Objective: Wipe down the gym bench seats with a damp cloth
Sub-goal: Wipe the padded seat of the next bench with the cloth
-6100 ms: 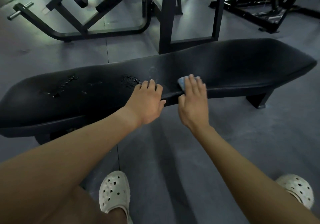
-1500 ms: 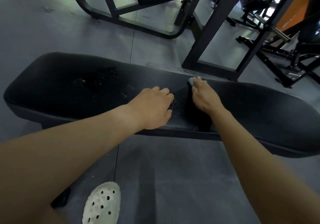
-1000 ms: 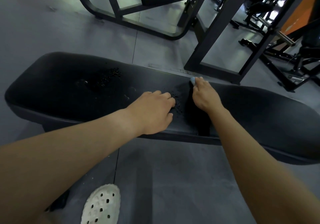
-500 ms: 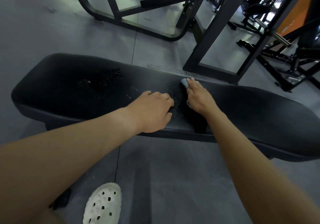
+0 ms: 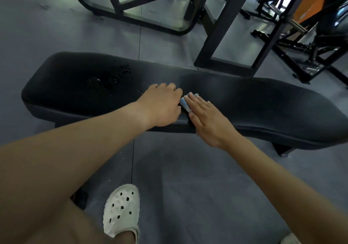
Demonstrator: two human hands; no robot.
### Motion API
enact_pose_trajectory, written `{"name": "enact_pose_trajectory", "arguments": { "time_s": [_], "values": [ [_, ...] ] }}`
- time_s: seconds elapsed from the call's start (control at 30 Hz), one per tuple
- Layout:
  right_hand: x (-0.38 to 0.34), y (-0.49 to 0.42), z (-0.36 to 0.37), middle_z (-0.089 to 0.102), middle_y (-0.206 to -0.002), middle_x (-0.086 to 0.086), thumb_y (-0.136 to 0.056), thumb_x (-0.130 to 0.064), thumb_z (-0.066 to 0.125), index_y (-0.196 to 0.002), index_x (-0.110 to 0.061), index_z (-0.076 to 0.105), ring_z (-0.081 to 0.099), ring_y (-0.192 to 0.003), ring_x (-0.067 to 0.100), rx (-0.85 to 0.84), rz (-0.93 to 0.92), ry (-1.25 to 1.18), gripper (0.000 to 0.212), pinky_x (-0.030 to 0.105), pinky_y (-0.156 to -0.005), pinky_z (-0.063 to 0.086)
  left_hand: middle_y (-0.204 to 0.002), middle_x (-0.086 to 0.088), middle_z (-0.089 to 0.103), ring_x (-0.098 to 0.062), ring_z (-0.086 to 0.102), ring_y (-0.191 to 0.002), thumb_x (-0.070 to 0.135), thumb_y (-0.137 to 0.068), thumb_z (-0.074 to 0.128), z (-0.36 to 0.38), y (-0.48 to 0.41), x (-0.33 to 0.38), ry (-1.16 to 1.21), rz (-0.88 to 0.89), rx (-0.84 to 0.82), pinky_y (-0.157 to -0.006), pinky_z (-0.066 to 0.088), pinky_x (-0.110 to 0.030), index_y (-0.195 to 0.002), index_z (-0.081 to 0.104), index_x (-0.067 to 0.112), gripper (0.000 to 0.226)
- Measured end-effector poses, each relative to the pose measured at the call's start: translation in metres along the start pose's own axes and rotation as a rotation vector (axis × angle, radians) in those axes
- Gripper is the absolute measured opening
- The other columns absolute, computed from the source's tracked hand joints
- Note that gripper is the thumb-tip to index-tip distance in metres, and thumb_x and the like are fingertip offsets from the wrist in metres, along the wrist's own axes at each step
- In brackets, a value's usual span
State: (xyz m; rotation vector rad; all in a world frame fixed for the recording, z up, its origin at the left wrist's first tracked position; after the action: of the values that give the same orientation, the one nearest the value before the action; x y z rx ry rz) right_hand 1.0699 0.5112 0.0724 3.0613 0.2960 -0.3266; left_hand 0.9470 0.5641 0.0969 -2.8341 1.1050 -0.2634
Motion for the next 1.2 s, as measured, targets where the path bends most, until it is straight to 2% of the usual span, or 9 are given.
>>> {"name": "enact_pose_trajectory", "arguments": {
  "time_s": [0.07,0.27,0.37,0.53,0.67,0.93,1.0,1.1,1.2],
  "values": [
    [0.015,-0.008,-0.006,0.008,-0.170,-0.010,-0.111,-0.031,0.027,-0.162,-0.029,0.014,0.002,-0.156,0.007,-0.012,0.033,0.028,0.053,0.036,-0.127,0.005,-0.128,-0.008,0.055,-0.028,0.055,-0.117,0.041,-0.103,0.045,0.001,0.000,0.000,-0.003,0.009,-0.022,-0.104,0.045,-0.047,-0.133,0.052,0.016,0.040],
    [0.065,-0.044,-0.015,0.007,-0.171,0.005,-0.109,-0.026,0.029,-0.163,-0.017,0.014,0.006,-0.158,0.022,0.062,0.352,-0.009,0.057,0.046,-0.127,0.009,-0.129,-0.009,0.054,-0.029,0.053,-0.117,0.042,-0.104,0.045,0.002,-0.001,-0.001,-0.012,0.021,-0.060,-0.101,0.045,-0.046,-0.133,0.052,0.014,0.041],
    [0.033,-0.038,-0.005,0.007,-0.171,0.004,-0.110,-0.032,0.024,-0.163,-0.018,0.013,0.004,-0.158,0.023,0.069,0.258,-0.023,0.056,0.043,-0.127,0.007,-0.130,-0.009,0.053,-0.029,0.053,-0.116,0.043,-0.103,0.046,0.001,-0.003,-0.001,-0.004,0.021,-0.049,-0.098,0.045,-0.044,-0.134,0.052,0.015,0.042],
    [-0.005,-0.007,0.003,0.007,-0.170,-0.006,-0.111,-0.033,0.027,-0.163,-0.024,0.014,-0.001,-0.157,0.011,0.038,0.008,-0.007,0.054,0.034,-0.128,0.004,-0.128,-0.008,0.053,-0.026,0.052,-0.114,0.040,-0.103,0.047,-0.002,-0.003,-0.002,0.020,0.029,-0.014,-0.094,0.045,-0.042,-0.133,0.050,0.015,0.039],
    [0.014,-0.022,-0.006,0.007,-0.170,-0.011,-0.111,-0.033,0.026,-0.163,-0.029,0.014,0.001,-0.156,0.005,-0.009,0.042,0.029,0.053,0.034,-0.126,0.004,-0.129,-0.006,0.053,-0.026,0.053,-0.115,0.042,-0.103,0.047,-0.001,-0.001,-0.003,0.030,0.033,-0.015,-0.096,0.045,-0.042,-0.135,0.050,0.016,0.041],
    [0.095,-0.091,-0.029,0.008,-0.171,0.000,-0.107,-0.027,0.028,-0.163,-0.022,0.015,0.008,-0.157,0.018,-0.026,0.335,0.049,0.058,0.049,-0.127,0.010,-0.126,-0.001,0.055,-0.022,0.053,-0.113,0.041,-0.103,0.045,0.002,0.000,-0.013,0.086,0.040,0.009,-0.101,0.046,-0.042,-0.133,0.054,0.016,0.040],
    [0.103,-0.106,-0.027,0.009,-0.171,0.002,-0.102,-0.036,0.023,-0.162,-0.017,0.016,0.007,-0.157,0.022,-0.012,0.374,0.028,0.063,0.051,-0.127,0.011,-0.124,0.000,0.056,-0.021,0.053,-0.111,0.040,-0.103,0.045,0.002,-0.002,-0.013,0.094,0.050,0.026,-0.100,0.046,-0.041,-0.131,0.055,0.016,0.038],
    [0.083,-0.119,-0.021,0.011,-0.171,0.005,-0.106,-0.035,0.021,-0.162,-0.015,0.018,0.009,-0.157,0.025,0.037,0.352,-0.006,0.059,0.047,-0.127,0.010,-0.120,0.001,0.057,-0.020,0.051,-0.107,0.039,-0.103,0.047,0.000,-0.006,-0.014,0.111,0.057,0.060,-0.096,0.048,-0.041,-0.126,0.058,0.016,0.034],
    [0.040,-0.114,-0.013,0.010,-0.171,0.000,-0.110,-0.029,0.025,-0.163,-0.020,0.018,0.005,-0.157,0.019,0.025,0.189,-0.010,0.054,0.043,-0.126,0.006,-0.117,0.002,0.057,-0.018,0.050,-0.103,0.038,-0.102,0.048,-0.003,-0.011,-0.017,0.117,0.054,0.098,-0.090,0.049,-0.039,-0.121,0.060,0.017,0.031]
  ]
}}
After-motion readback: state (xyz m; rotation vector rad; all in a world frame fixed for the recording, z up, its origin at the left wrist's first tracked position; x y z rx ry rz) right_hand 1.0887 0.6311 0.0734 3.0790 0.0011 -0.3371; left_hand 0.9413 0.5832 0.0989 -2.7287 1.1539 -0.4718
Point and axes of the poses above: each hand's wrist, its own y-axis away from the middle knuckle, its own z-axis out of the palm, x = y × z, the point moved 8 cm from there along -y, towards the middle knuckle
